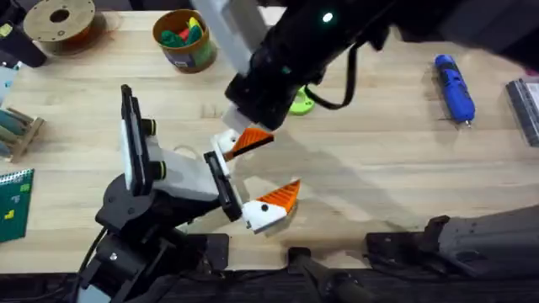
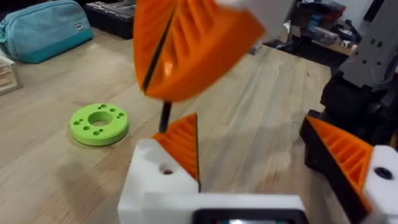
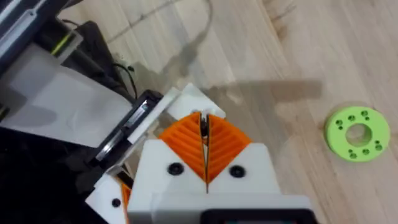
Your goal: Pick up the gripper from the table and insert it into the empty holder that is missing its gripper. Then pick up a screw, insert it into the mounting hole, and use the screwdriver to tighten it. Finally, clean up the table by picking up the vegetable and placing it into the bucket.
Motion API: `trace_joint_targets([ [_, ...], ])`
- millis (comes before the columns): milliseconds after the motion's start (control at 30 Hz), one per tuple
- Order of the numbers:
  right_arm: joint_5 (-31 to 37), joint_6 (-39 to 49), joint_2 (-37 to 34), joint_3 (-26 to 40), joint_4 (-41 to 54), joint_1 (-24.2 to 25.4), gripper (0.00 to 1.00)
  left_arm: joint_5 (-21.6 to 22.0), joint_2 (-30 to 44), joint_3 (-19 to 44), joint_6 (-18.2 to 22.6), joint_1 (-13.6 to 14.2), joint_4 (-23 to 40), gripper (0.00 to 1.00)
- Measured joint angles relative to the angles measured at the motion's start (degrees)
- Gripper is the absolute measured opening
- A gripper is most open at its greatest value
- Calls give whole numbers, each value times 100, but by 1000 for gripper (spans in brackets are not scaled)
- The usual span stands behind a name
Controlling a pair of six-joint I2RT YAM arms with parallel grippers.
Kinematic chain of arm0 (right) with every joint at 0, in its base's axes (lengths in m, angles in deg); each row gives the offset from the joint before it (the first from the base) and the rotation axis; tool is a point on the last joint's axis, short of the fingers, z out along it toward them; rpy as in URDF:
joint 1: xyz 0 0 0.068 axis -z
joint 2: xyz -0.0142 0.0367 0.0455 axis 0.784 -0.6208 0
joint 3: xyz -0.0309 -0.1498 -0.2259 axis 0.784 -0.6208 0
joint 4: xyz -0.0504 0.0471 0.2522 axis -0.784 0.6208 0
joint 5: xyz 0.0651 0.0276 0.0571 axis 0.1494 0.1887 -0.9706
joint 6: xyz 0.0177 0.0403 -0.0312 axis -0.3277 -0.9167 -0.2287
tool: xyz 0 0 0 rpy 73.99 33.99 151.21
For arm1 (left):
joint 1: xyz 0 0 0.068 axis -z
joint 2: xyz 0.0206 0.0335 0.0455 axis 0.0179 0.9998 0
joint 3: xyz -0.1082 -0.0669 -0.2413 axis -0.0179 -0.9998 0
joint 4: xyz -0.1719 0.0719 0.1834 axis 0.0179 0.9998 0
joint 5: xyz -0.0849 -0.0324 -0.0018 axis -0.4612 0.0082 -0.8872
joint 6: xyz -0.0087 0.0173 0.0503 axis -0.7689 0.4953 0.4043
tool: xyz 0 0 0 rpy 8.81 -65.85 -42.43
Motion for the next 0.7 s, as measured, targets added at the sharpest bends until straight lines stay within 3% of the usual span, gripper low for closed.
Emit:
trace_joint_targets([
  [700,0,0,-212,0,-17,-140,8,0,-1,0,0,0,0,985],
])
